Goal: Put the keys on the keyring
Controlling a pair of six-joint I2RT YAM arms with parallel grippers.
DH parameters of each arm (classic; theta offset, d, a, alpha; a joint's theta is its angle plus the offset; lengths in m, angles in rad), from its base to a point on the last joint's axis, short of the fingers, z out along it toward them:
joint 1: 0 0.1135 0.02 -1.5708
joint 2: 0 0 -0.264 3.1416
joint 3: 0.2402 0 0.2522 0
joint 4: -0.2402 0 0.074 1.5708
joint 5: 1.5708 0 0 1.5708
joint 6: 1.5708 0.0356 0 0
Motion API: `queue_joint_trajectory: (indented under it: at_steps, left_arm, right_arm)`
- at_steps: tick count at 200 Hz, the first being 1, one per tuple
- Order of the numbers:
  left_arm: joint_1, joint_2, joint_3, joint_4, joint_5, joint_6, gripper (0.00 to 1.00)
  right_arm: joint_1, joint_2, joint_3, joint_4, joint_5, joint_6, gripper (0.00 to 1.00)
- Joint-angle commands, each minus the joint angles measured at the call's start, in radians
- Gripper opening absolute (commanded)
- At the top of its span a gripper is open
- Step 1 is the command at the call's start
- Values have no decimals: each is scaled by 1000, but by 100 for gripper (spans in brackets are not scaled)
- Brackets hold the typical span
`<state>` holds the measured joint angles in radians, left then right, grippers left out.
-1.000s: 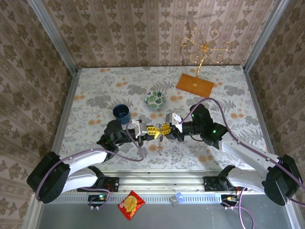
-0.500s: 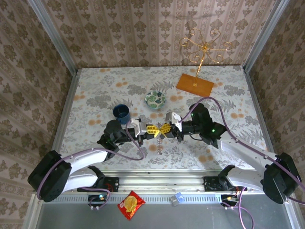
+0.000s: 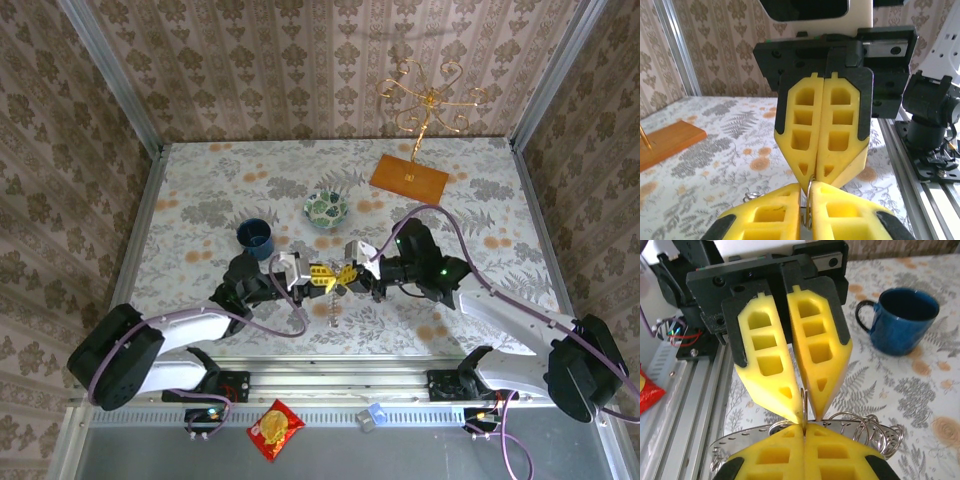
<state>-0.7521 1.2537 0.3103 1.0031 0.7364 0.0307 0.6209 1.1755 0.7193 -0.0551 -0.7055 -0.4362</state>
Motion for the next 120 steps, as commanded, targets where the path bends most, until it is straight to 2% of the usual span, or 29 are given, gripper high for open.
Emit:
queue_joint_trajectory:
  at_steps: [1, 65, 81, 102, 120]
  left_arm:
    - [-6, 22, -11, 32, -5, 26, 13]
    - [-17, 33, 4, -79, -5, 92, 13]
    - [-23, 32, 13, -112, 0, 110, 10]
    - [-27, 29, 19, -131, 10, 124, 0]
    - [-27, 26, 19, -130, 14, 126, 0]
  right_arm:
    - [13, 2, 53, -94, 9, -73, 0]
    - [38, 35, 116, -225, 54, -142, 0]
    - [45, 42, 131, -245, 65, -156, 0]
    - [49, 51, 142, -260, 75, -165, 0]
    - [49, 52, 135, -248, 82, -150, 0]
